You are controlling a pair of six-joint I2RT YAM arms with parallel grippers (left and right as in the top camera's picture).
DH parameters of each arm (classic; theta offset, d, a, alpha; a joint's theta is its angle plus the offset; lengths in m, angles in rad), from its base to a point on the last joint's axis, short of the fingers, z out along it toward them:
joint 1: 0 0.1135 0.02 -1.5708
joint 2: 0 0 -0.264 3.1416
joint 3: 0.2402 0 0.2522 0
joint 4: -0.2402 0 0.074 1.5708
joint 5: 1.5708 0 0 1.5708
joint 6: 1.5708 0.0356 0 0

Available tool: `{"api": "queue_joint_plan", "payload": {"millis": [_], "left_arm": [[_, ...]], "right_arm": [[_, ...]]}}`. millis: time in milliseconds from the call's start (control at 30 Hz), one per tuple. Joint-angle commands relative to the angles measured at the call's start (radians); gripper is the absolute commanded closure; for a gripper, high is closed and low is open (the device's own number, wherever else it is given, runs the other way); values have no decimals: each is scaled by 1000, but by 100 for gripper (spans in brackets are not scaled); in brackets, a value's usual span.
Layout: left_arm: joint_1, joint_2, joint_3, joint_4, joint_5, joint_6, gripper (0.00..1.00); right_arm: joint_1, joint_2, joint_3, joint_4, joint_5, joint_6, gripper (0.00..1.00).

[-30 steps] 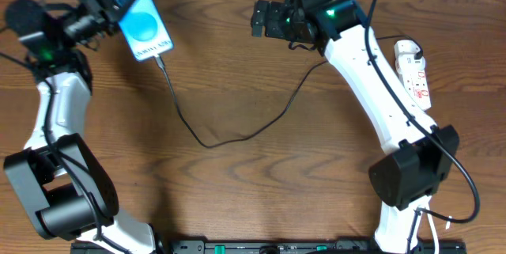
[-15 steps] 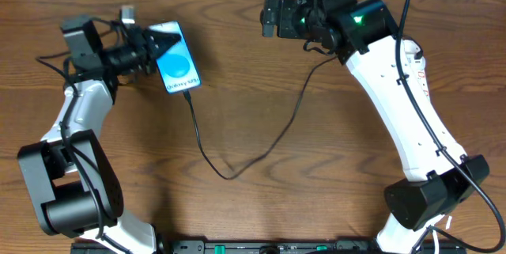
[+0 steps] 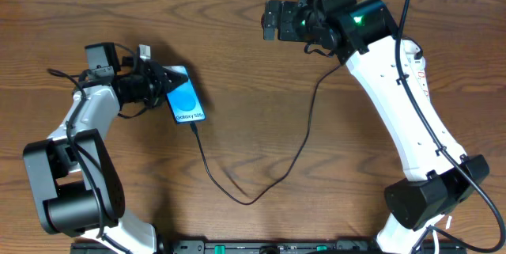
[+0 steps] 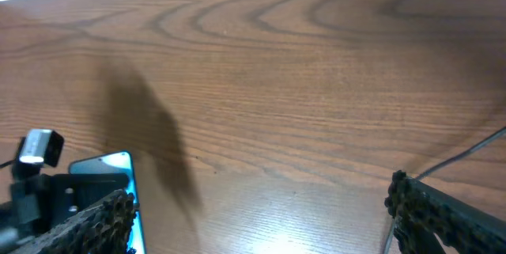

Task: Plug charger to phone and switch on socket
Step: 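Lower the phone onto the table with the left gripper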

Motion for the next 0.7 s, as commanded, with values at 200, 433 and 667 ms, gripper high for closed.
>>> {"api": "queue_joint_plan", "payload": {"millis": [200,433,667], "left_arm": [[-54,-14,-28,-39,-309,77,93],[-90,-8,-29,-58,-381,95,93],[-116,-2,-29,-68,-414,95,93]], "right_arm": [[2,-14,8,6,8,4,1],[12,-14,8,16,8,5,1],[30,-14,8,19,8,4,1]]}}
